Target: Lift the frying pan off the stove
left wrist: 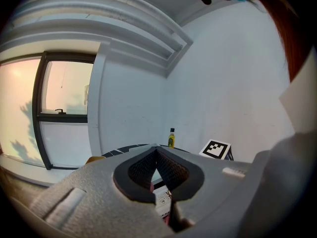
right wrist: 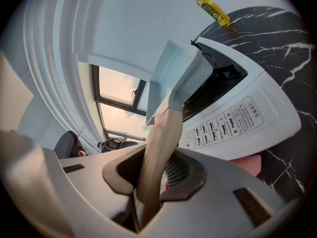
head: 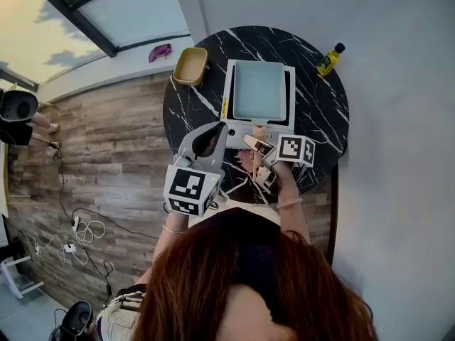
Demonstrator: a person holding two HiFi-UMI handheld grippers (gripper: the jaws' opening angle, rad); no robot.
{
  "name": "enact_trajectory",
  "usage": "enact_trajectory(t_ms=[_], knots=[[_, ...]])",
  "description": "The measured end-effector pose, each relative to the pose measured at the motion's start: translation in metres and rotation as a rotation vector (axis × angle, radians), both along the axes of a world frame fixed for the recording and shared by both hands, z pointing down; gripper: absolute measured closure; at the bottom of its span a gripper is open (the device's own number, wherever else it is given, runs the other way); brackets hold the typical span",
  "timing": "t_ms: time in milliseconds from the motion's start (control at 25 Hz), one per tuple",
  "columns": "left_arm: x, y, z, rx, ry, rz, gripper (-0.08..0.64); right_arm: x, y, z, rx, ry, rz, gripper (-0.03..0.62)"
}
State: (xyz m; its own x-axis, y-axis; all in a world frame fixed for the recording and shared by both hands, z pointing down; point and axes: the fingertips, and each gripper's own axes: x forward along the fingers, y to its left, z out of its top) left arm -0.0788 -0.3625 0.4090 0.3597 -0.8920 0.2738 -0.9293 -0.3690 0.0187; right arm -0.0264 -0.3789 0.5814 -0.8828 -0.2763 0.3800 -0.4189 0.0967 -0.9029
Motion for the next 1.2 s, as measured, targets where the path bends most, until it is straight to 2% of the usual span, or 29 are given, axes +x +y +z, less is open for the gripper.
enact_trajectory(t_ms=[1200], knots=[[-0.004, 0.075, -0.025, 0.071, 0.012, 0.053, 0.548, 0.002, 0.068, -0.061, 0.115, -0.041, 0.06, 0.495]])
